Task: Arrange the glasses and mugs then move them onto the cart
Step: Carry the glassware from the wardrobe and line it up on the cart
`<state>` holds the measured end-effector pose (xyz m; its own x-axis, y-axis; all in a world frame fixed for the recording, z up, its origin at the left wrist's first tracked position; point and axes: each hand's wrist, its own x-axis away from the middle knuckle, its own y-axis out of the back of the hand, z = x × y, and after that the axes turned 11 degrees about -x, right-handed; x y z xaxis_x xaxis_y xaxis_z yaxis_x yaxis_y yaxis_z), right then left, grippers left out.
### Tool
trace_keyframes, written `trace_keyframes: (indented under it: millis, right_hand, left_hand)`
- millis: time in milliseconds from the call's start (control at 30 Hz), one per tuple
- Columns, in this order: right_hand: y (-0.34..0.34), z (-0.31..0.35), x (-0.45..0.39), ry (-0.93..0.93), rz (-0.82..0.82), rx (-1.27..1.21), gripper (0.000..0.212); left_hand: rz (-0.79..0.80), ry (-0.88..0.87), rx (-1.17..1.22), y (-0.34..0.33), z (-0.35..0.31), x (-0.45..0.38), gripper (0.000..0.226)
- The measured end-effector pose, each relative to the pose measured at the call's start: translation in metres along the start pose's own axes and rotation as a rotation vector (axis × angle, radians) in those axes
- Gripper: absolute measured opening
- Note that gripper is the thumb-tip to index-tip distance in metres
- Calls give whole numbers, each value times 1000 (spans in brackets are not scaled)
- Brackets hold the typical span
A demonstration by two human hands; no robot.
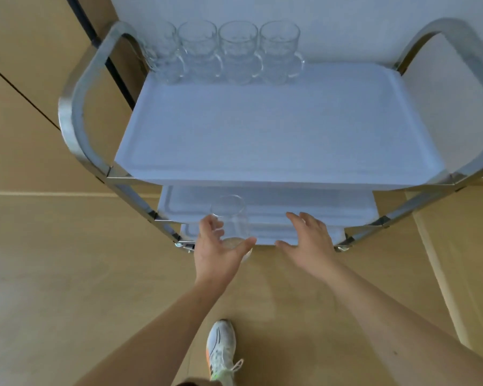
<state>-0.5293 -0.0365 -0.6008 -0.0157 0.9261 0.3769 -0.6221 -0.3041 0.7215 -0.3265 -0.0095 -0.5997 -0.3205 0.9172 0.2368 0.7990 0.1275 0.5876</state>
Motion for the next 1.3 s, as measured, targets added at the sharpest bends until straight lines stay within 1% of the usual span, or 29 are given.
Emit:
trace_keyframes:
  millis: [100,200,433,567,667,800,867,933,967,1033,1100,1167,1233,1300]
  right_hand:
    - [-17,-21,-30,18,-52,-30,77]
    - [-29,-40,-57,52,-109,-22,77]
    - [-45,-64,-123,171,-255,19,79]
    - [-54,-77,-154,260,-332,23,81]
    - [-63,-88,-166,338,-380,-14,79]
    - [-68,-83,-174,433,-421,-7,85]
    - [-73,-76,-176,432,-402,-51,89]
    - [-82,-73,-180,450,-380,-106,88]
    - [-86,-72,-182,460,-379,-143,86]
    - [-91,-71,-187,442,-379,-264,90]
    - [-91,-74,-193,419,-406,-403,94]
    - [-87,-82,-201,413,-454,-487,90]
    - [-81,-91,-211,394,-474,-515,88]
    - [-73,-98,-222,375,-489,-512,88]
  left_hand:
    - [-16,-6,46,-38,17,-23,79]
    - [-24,-60,63,-69,27,-49,77]
    - [-71,-268,47,-126,45,-109,80]
    - [-116,-385,72,-150,46,-138,78]
    - [-143,-452,109,-162,51,-158,81]
    - [-158,-489,160,-172,53,-171,86]
    - [-156,-490,170,-176,52,-173,86]
    - [-149,-496,173,-180,51,-174,84]
    - [-146,-502,168,-181,49,-175,84]
    - [-137,-506,164,-185,43,-176,83]
    - [-109,-489,178,-190,36,-178,83]
    - [-60,-508,168,-194,30,-183,84]
    - [6,-559,129,-198,25,-188,86]
    - [5,-594,78,-201,23,-195,83]
